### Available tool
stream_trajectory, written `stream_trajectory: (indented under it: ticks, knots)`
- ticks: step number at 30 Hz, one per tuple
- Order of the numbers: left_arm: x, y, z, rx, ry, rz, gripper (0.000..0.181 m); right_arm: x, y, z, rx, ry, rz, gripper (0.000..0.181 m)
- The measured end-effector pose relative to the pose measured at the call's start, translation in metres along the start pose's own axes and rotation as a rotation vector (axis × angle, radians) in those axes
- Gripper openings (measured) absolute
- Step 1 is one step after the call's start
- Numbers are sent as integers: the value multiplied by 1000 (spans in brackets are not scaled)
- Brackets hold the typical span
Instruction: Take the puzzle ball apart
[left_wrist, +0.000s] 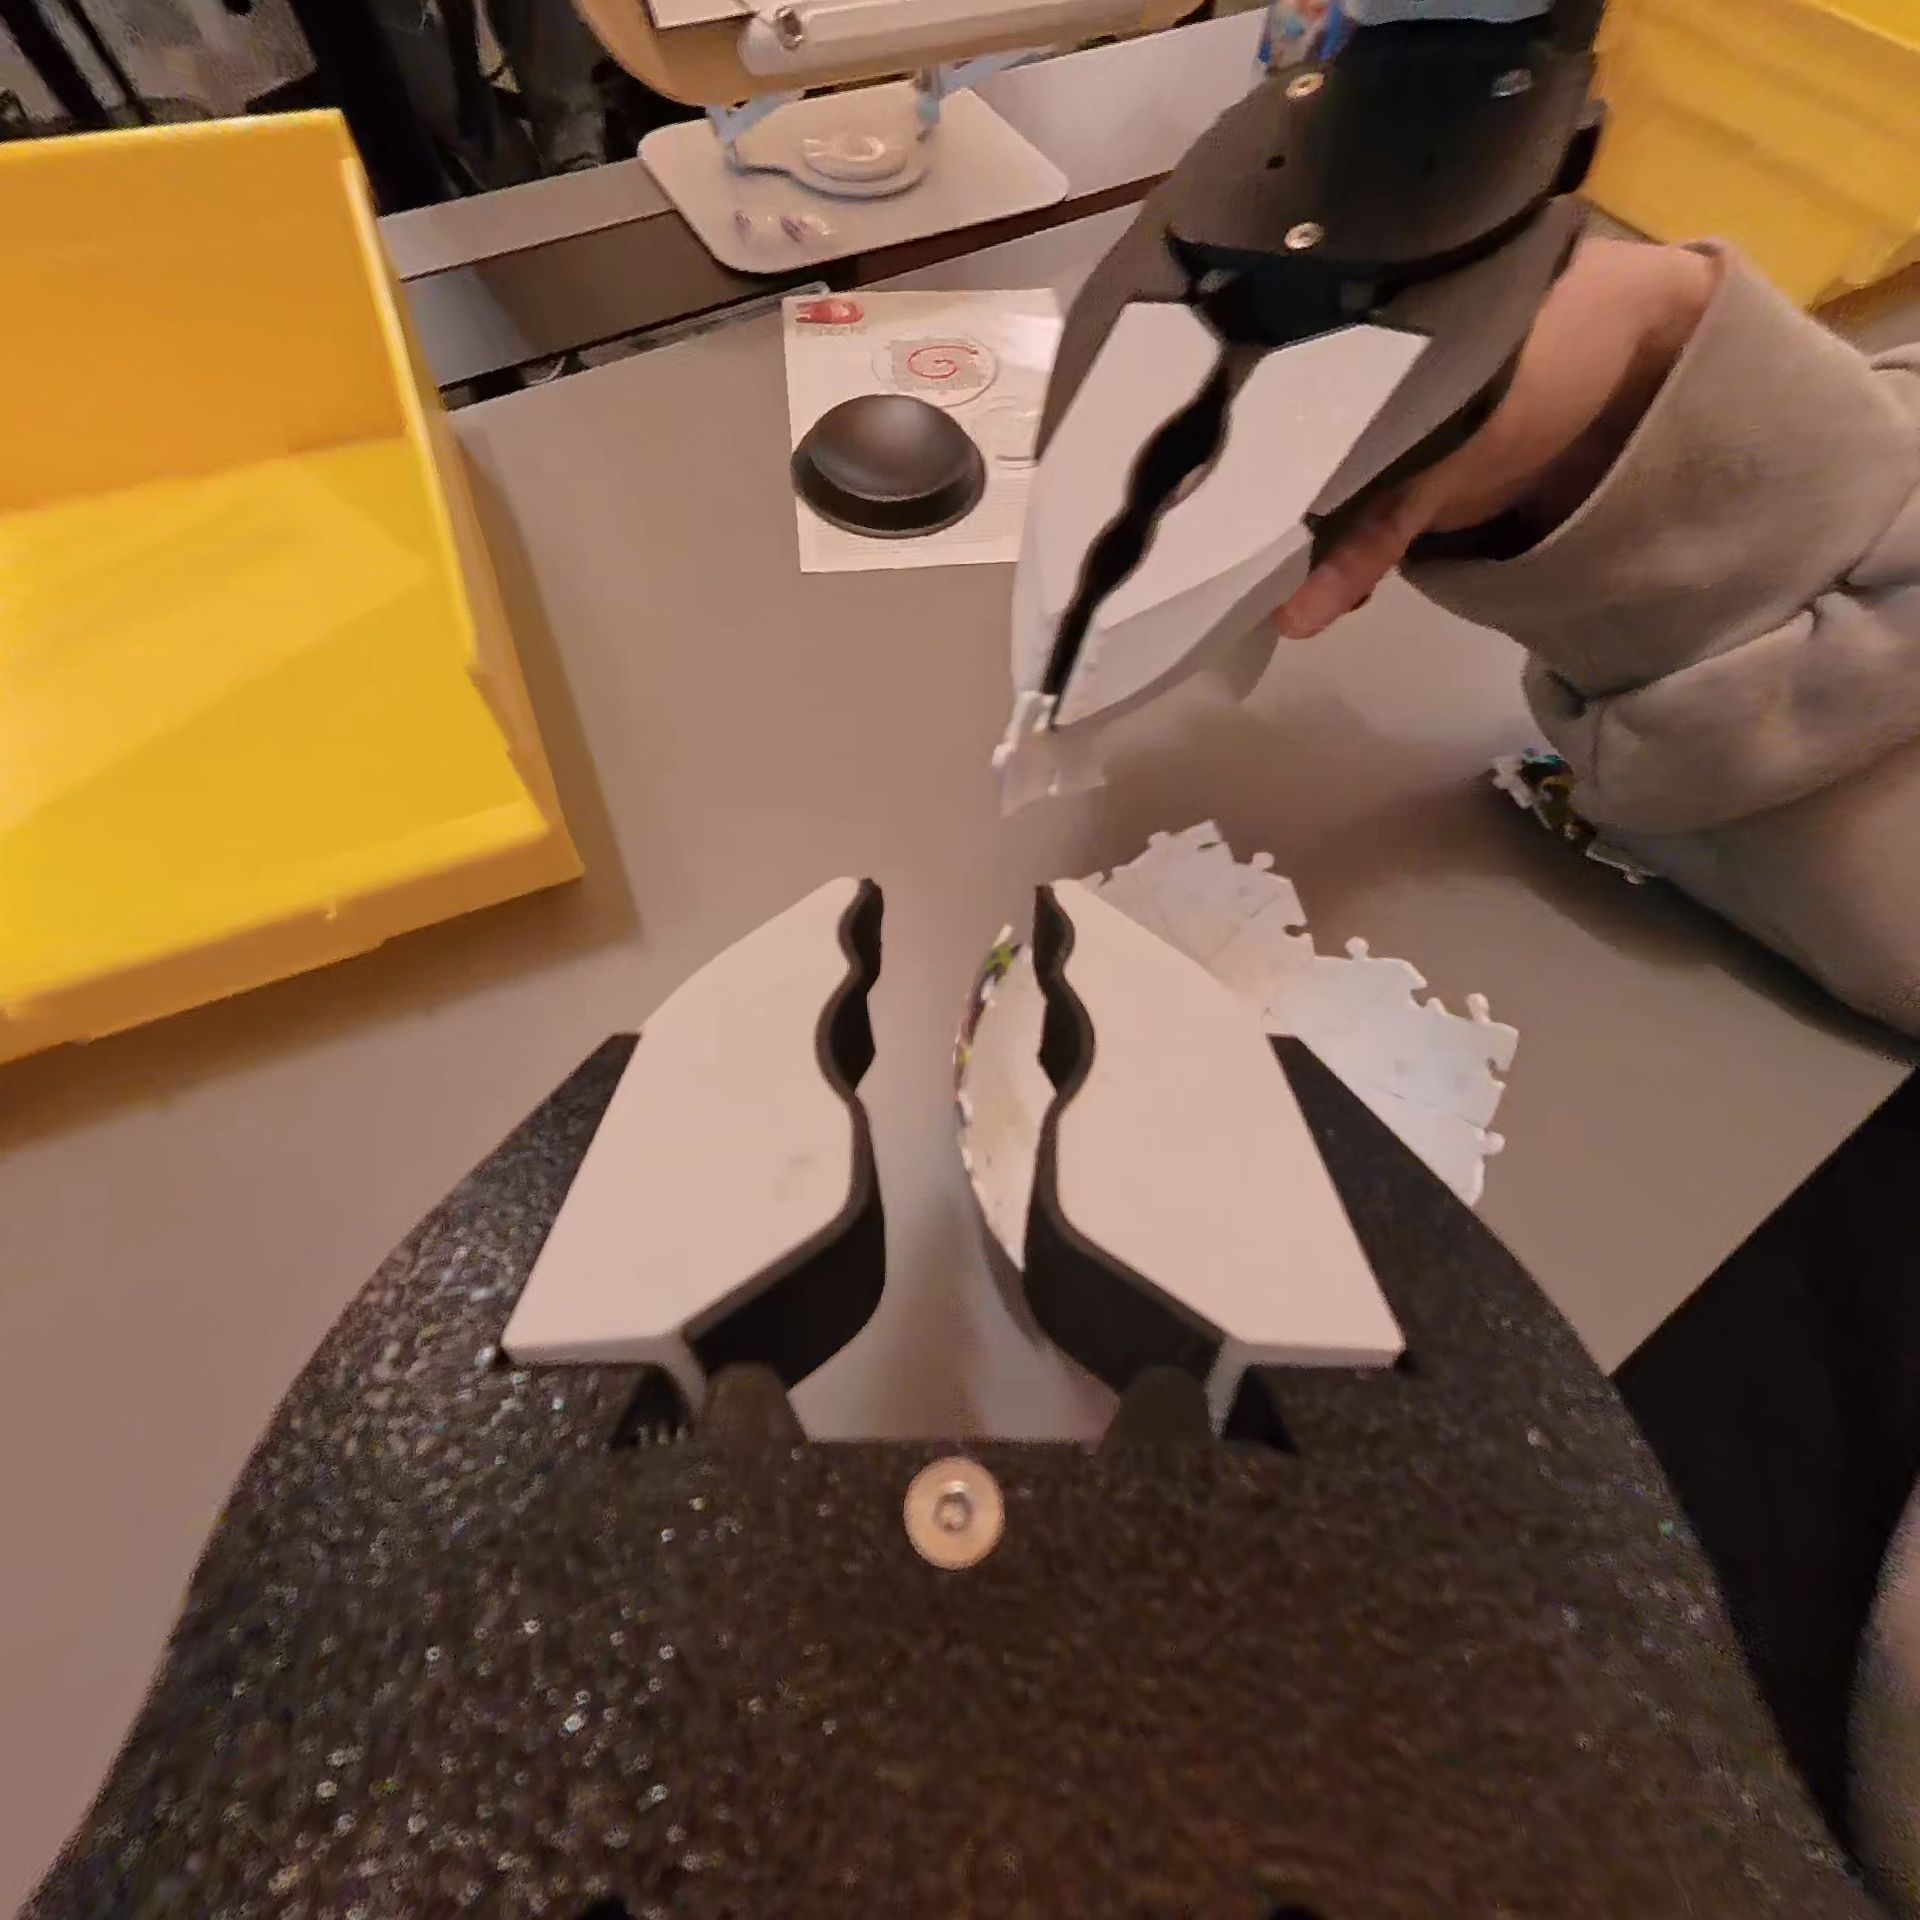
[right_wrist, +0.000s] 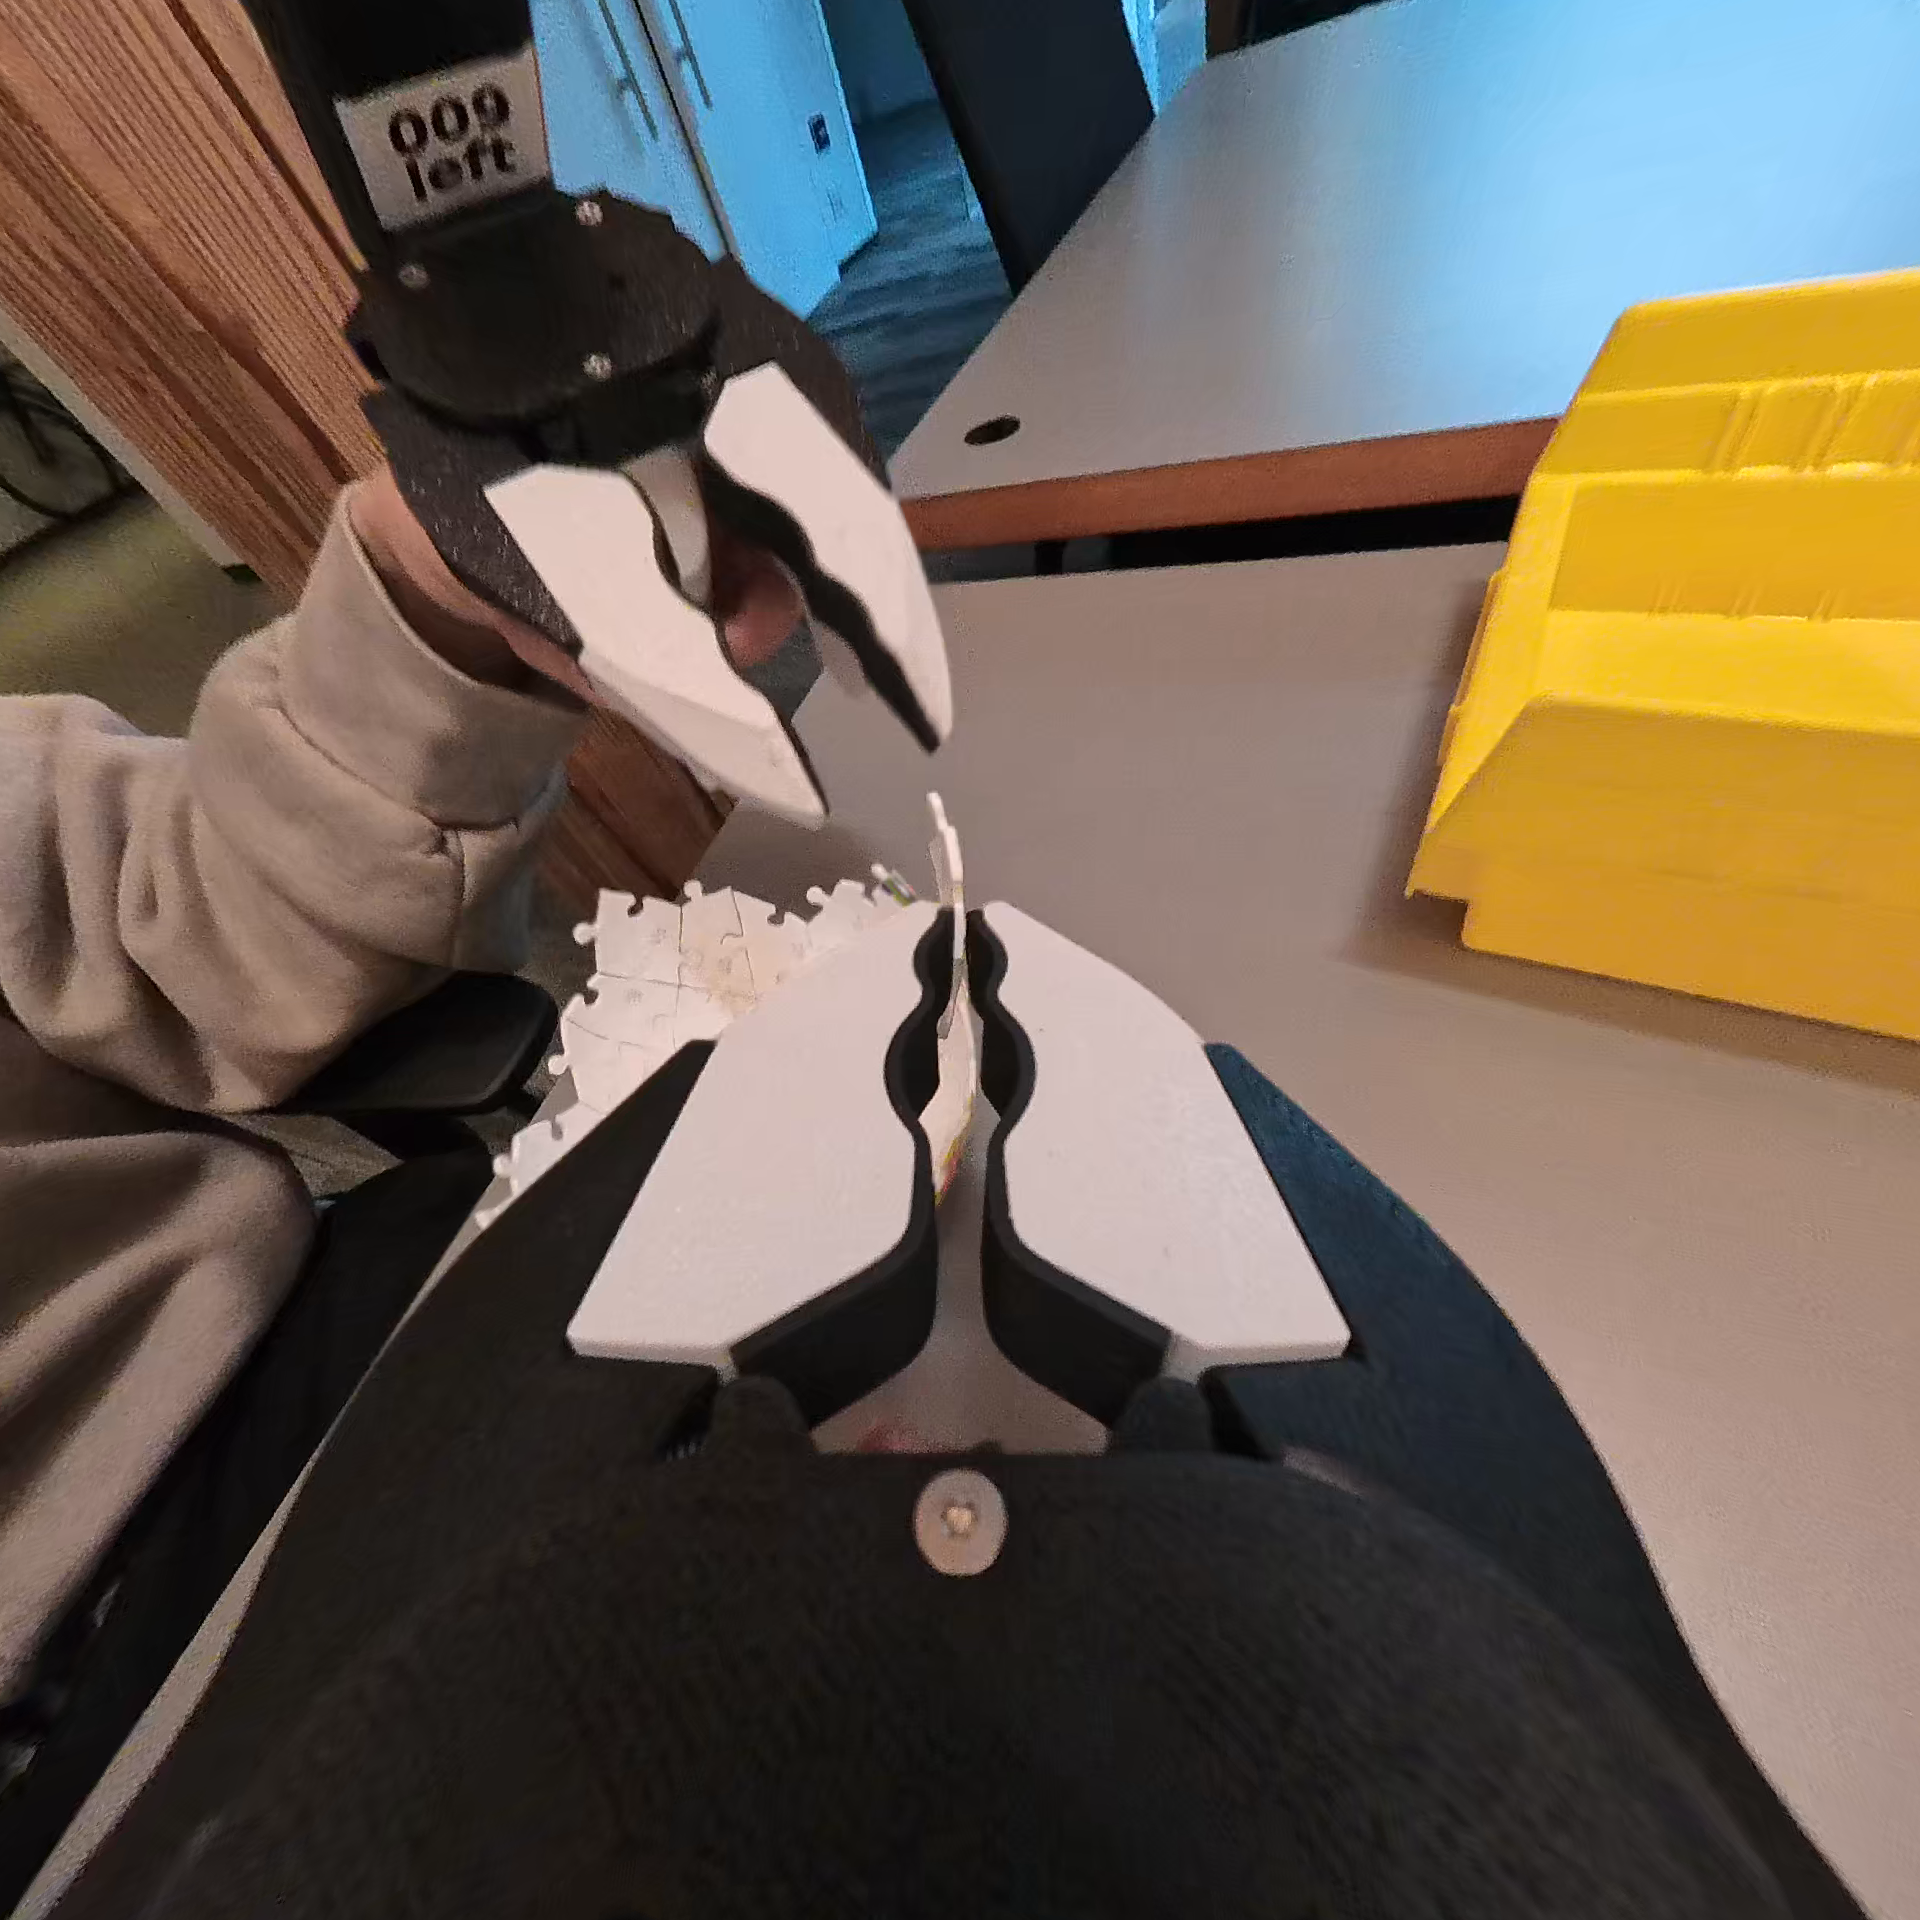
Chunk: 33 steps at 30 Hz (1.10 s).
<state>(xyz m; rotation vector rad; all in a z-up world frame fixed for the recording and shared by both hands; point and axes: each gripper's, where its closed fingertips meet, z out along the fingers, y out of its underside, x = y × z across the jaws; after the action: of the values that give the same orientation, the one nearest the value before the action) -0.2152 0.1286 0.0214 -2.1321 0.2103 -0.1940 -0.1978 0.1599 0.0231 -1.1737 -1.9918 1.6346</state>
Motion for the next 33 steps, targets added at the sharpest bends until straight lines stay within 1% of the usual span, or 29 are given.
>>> stream_trajectory:
  ticks: [1, 4, 8, 14, 16, 18, 22, 25, 27, 29, 31, 33]
  knots:
    - [4, -2, 3, 5, 21, 6, 25, -2, -3, 1, 21, -18, -13, 2]
    - [13, -5, 8, 14, 50, 44, 20, -9, -6, 6, 34, -61, -73, 2]
    - [8, -1, 14, -14, 10, 46, 21, -14, -5, 10, 48, -102, -94, 2]
    - [9, 0, 15, -24, 46, 32, 1, -11, 3, 13, 12, -83, -137, 3]
    - [11, 3, 17, -39, 64, 29, 1, -10, 6, 12, -10, -75, -170, 3]
    - [11, 4, 18, -52, 66, 17, 1, -7, 7, 11, -28, -37, -218, 11]
    - [13, 1, 17, -47, 65, 0, 1, -9, 2, 12, -37, -14, -319, 15]
    - [12, 5, 16, -87, 37, 30, 1, -12, 2, 17, -68, -33, -399, 8]
    - [11, 8, 16, -112, 16, 56, 1, -14, 1, 20, -77, -38, -422, 12]
    - [12, 9, 17, -128, -1, 85, 1, -17, -2, 22, -72, -41, -462, 8]
    - [14, 8, 18, -138, -7, 108, 1, -14, -1, 21, -91, -21, -494, 14]
    - [15, 8, 19, -143, -15, 119, 1, -12, 2, 20, -117, -15, -526, 15]
